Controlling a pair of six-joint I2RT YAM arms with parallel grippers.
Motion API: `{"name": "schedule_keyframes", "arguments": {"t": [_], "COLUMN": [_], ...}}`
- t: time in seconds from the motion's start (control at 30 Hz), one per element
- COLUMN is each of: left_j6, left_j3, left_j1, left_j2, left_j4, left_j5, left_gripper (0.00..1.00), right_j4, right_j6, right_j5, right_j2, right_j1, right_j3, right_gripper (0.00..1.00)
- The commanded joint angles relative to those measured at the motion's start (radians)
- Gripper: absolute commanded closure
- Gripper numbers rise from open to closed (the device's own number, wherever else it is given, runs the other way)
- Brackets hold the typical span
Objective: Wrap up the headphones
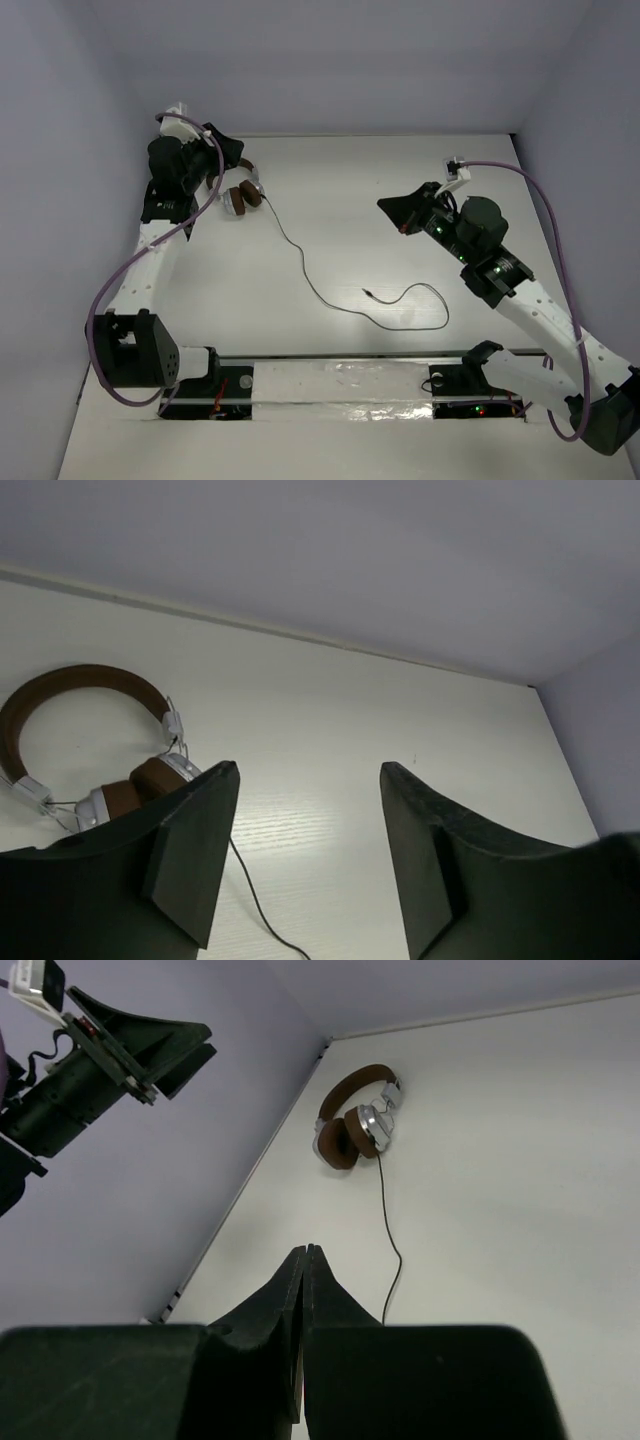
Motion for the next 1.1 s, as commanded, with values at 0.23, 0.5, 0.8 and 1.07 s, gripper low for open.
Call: {"name": "schedule_keyframes", "arguments": {"t": [0.23,0.5,0.8,1.07], "left_j6": [0.144,0.339,0.370,0.417], "left_j3": [0.274,0.532,0.928,0.948], "left_j1": [0.003,0.031,0.083,0.092], "left_j2": [0.159,0.498,0.891,0.998], "left_j4": [-0.123,-0.269,-0.500,-0.519], "left_j5": [-0.239,-0.440,-0.312,-0.319], "left_gripper": [0.70,0.94,0.45,0.42], "right_j4": [0.045,0.045,0.056,0.051], "right_j6": [-0.025,-0.033,-0.042,-0.055], "right_j5": [0.006,-0.009,-0.020,0.011], "right_j2": [-0.004,0.002,0.026,0.032], "right_j1": [0.017,0.027,0.036,0.045], "right_j3": [0.000,-0.004,0.000,-0.012], "right_gripper": [0.69,1.00,0.73,0.61]}}
